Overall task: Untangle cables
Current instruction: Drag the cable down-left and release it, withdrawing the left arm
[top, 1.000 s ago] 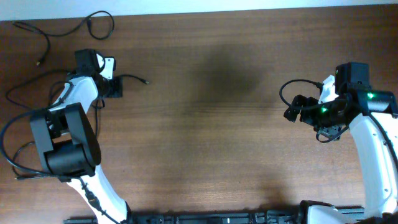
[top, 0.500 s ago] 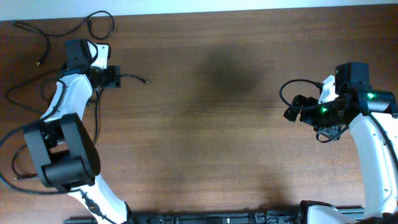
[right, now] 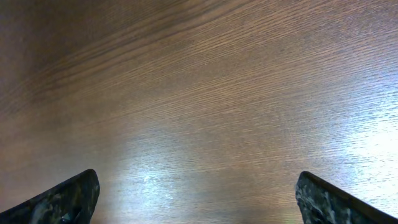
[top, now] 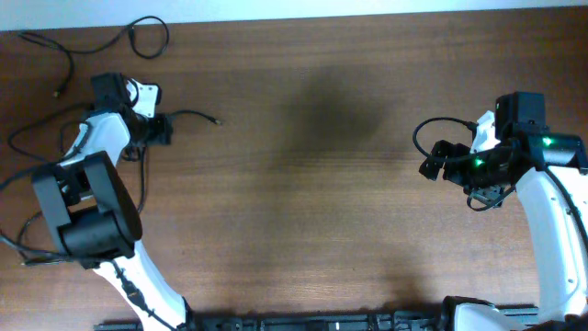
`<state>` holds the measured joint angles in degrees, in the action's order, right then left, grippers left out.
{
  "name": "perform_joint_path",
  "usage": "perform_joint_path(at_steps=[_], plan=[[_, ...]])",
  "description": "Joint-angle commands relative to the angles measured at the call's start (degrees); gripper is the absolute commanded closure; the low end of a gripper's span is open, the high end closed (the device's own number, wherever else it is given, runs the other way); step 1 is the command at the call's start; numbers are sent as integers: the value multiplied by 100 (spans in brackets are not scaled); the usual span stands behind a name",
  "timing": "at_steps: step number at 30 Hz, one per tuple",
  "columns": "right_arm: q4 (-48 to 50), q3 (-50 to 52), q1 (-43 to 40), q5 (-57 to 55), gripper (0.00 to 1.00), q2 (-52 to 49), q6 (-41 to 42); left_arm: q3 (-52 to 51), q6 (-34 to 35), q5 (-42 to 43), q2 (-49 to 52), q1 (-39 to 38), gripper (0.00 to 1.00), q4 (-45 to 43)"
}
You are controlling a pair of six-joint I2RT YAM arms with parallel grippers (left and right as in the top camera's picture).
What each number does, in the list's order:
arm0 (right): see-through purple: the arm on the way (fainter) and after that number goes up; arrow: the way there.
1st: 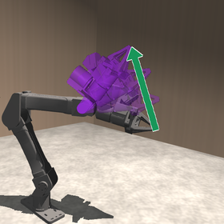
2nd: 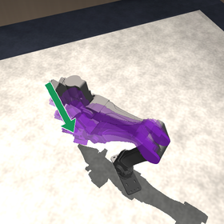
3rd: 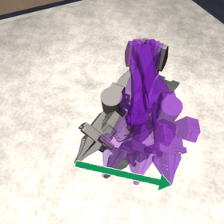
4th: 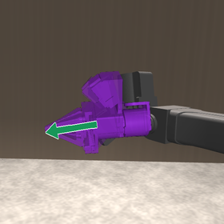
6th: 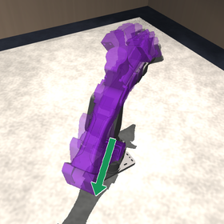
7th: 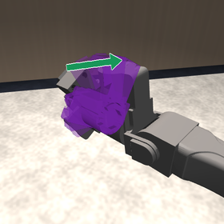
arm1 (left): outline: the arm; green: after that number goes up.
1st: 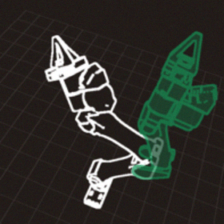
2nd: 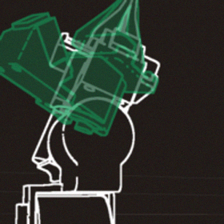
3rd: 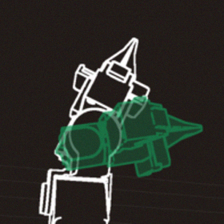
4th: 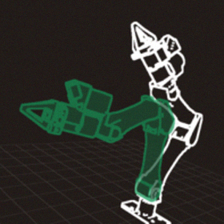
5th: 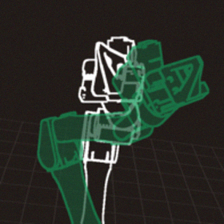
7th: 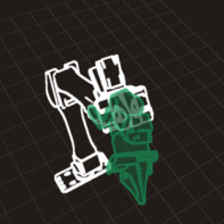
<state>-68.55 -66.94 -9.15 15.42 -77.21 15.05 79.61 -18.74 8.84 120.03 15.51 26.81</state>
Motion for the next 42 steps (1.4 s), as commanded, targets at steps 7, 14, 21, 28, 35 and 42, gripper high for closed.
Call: perform_joint_path(at_steps=[7,14,21,28,35,42], plan=[[0,17,-24,-70,2,-9,28,57,595,192,181,4,100,131],[0,17,-24,-70,2,-9,28,59,1843,192,-1198,4,100,531],[0,17,-24,-70,2,-9,28,59,4791,-125,-1932,94,100,1405],[0,17,-24,-70,2,-9,28,59,7768,-1054,-1945,697,100,2669],[0,17,-24,-70,2,-9,28,59,8557,-529,-2568,1576,100,3051],[0,17,-24,-70,2,-9,28,35,9785,-920,-2715,2559,100,3799]])
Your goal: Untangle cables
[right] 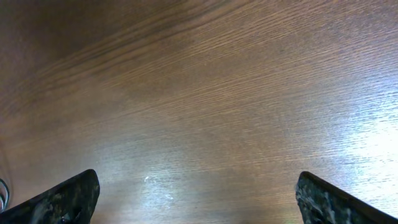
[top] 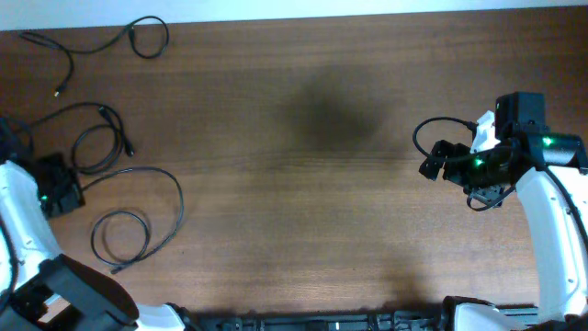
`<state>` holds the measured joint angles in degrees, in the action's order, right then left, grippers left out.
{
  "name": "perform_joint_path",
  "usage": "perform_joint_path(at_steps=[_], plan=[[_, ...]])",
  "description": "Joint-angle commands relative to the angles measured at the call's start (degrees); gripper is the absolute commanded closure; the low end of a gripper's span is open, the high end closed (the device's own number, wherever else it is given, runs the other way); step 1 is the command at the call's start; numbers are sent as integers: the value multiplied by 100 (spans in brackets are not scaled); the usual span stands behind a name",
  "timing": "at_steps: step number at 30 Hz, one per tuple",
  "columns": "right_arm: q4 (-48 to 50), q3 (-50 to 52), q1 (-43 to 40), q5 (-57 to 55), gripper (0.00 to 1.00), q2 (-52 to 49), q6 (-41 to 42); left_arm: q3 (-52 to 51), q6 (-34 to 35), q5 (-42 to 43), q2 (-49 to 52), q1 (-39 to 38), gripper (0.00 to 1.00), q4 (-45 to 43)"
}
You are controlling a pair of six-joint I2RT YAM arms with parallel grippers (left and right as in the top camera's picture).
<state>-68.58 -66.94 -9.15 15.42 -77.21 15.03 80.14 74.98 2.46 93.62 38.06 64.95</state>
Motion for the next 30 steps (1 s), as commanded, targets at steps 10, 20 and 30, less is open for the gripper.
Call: perform_joint_path(at_steps=[10,20,30], plan=[[2,17,-24,-70,2,-9,31,-17,280,-833,-74,1891,100,-1526],[2,17,-24,-70,2,-9,31,-17,-907,-933,-42,2022,100,-2365],[2,17,-24,-70,2,-9,31,-28,-385,-977,933,2024,96,-544]])
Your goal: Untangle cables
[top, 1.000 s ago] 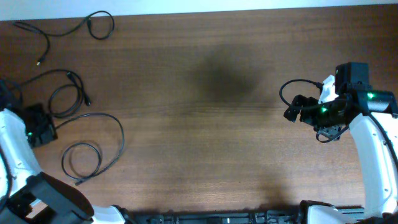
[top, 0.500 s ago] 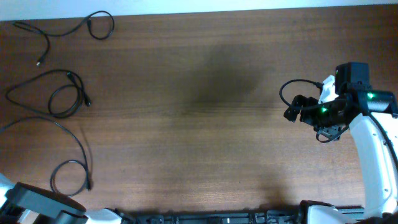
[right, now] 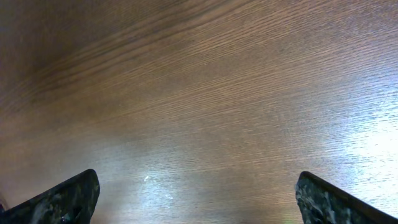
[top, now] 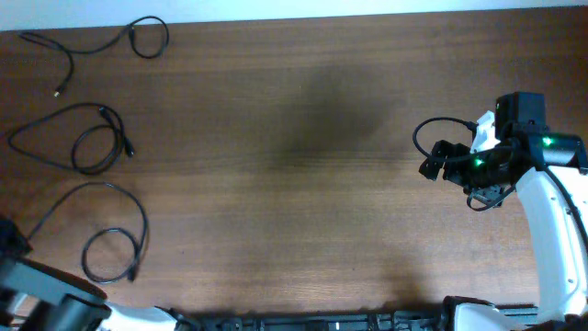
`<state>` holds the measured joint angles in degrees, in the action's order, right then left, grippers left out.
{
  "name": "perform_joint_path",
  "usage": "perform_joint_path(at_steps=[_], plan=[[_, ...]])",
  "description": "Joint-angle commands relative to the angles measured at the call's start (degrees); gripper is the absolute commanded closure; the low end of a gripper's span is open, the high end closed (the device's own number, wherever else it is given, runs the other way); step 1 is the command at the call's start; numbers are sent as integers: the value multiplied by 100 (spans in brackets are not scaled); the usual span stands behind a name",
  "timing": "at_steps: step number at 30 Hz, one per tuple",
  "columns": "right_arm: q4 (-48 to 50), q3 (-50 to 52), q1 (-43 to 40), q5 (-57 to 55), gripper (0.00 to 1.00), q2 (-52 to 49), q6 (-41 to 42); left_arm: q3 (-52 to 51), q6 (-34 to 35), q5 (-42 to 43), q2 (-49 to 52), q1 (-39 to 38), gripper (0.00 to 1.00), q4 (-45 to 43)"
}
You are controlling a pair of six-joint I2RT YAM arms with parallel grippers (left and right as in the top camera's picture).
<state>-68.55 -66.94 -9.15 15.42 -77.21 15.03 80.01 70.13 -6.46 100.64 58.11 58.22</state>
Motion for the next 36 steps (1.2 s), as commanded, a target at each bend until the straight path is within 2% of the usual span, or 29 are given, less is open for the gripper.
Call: perform_joint_path(at_steps=[1,2,3,4,6,7,8,11,13,15,16,18,21,22,25,28,31,36], plan=[[0,17,-24,-70,1,-9,31,-15,98,-81,293,20,83,153],[0,17,-24,-70,2,-9,31,-15,98,-63,323,17,79,146],[0,17,-24,-70,2,-9,31,-15,98,-68,337,17,66,133],[0,17,-24,-70,2,-9,31,-13,96,-66,337,17,44,96],[0,17,-24,-70,2,-9,31,-13,-138,-48,337,17,31,17],[0,17,-24,-70,2,-9,31,-13,-422,13,337,17,29,-96],[0,17,-24,-70,1,-9,31,-13,-1012,345,337,13,29,-323],[0,17,-24,-70,2,-9,31,-13,-2870,2020,337,-37,30,-1110],[-2,17,-24,-70,2,-9,31,-13,-3816,2835,337,-212,32,-1484],[0,17,-24,-70,2,-9,31,-13,-4277,2874,339,-525,41,-1515],[0,17,-24,-70,2,-9,31,-13,-4518,2876,339,-754,42,-1517],[0,17,-24,-70,2,-9,31,-13,-4769,2881,339,-1139,27,-1515],[0,17,-24,-70,2,-9,31,-13,-5226,3534,293,-1947,19,-1499],[0,17,-24,-70,1,-9,31,-13,-5224,3694,229,-2138,0,-1491],[0,17,-24,-70,2,-9,31,-13,-5366,3770,-297,-2863,1,-1423],[0,17,-24,-70,2,-9,31,-13,-5840,3115,-885,-3836,1,-1270],[13,17,-24,-120,2,-9,28,-76,-6129,2754,-931,-4970,1,-1167],[323,17,-31,-155,2,-9,28,-214,-6341,2100,-938,-5934,1,-988]])
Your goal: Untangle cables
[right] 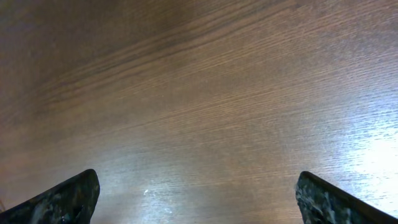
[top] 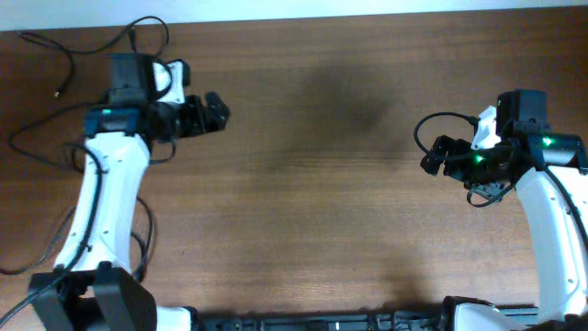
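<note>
Three thin black cables lie apart on the left of the brown table (top: 312,211). One cable (top: 44,43) runs along the far left corner. A second cable (top: 28,131) lies below it, partly hidden by my left arm. The third cable (top: 147,237) is coiled near the front left. My left gripper (top: 217,110) hovers right of the cables, pointing right, open and holding nothing. My right gripper (top: 430,158) stays at the right side; in its wrist view the right gripper (right: 198,199) is wide open over bare wood.
The right arm's own black lead (top: 432,124) loops above its gripper. The white wall edge (top: 367,7) borders the table's far side. A dark rail (top: 303,322) runs along the front edge.
My left arm was almost out of view at the front left corner. Now it reaches up over the left cables with its gripper pointing right. The right arm and the cables have not moved.
First my left gripper was among the cables at the far left, by a cable end. Then it sat at the left edge with three cables lying apart. Later the front cable lay closer to the corner and the arm was withdrawn there. Now the arm is back over them.
</note>
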`<state>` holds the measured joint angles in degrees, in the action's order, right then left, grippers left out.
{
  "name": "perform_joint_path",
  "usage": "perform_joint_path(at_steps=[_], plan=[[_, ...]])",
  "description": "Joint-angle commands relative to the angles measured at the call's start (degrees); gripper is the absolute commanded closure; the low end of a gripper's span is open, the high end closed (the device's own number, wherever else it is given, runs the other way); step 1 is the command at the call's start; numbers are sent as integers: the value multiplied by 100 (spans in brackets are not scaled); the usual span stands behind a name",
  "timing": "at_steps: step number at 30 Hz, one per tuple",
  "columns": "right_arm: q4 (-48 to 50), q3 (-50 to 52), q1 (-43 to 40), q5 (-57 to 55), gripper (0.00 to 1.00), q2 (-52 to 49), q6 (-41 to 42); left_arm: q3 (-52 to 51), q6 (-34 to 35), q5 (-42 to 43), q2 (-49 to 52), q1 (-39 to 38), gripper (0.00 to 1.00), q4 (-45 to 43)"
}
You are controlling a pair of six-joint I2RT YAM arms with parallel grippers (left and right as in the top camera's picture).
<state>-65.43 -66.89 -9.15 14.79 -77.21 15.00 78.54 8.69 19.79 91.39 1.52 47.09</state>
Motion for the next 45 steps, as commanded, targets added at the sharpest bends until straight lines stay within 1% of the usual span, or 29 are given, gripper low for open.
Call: perform_joint_path(at_steps=[1,2,4,5,7,12,14,17,19,23,26,28,42,45], plan=[[11,13,-24,-94,2,-9,31,-68,-195,-505,-13,-407,1,184],[11,13,-24,-92,1,-9,31,-68,-201,-549,-15,-553,1,208],[140,13,-24,-17,1,-9,35,-68,-195,-918,-24,-772,1,208],[264,13,-24,133,2,-9,35,-68,-190,-920,-55,-859,1,227],[210,13,-24,306,2,-9,31,-68,-188,-920,-203,-986,1,302],[-94,13,-24,278,2,4,-63,-68,-190,-1128,-1353,-1344,1,516],[-321,11,-24,293,2,179,-284,-68,-195,-1154,-1611,-1349,1,693],[-568,11,-24,234,2,957,-481,-68,-195,-1384,-1639,-1349,1,817],[-787,13,-24,216,2,1908,-584,-68,-195,-1379,-1635,-1349,1,817],[-1224,13,-24,-205,2,3842,-577,-68,-192,-1364,-1635,-1349,1,815],[-1331,13,-24,-195,2,4758,-573,-68,-195,-1364,-1635,-1349,1,815],[-1438,13,-24,-151,2,5112,-549,-68,-195,-1364,-1635,-1349,1,815],[-1497,13,-24,-284,2,5178,-557,-68,-195,-1364,-1635,-1349,1,815],[-1338,90,-24,-304,2,5200,-798,-68,-195,-1364,-1637,-1349,1,815]])
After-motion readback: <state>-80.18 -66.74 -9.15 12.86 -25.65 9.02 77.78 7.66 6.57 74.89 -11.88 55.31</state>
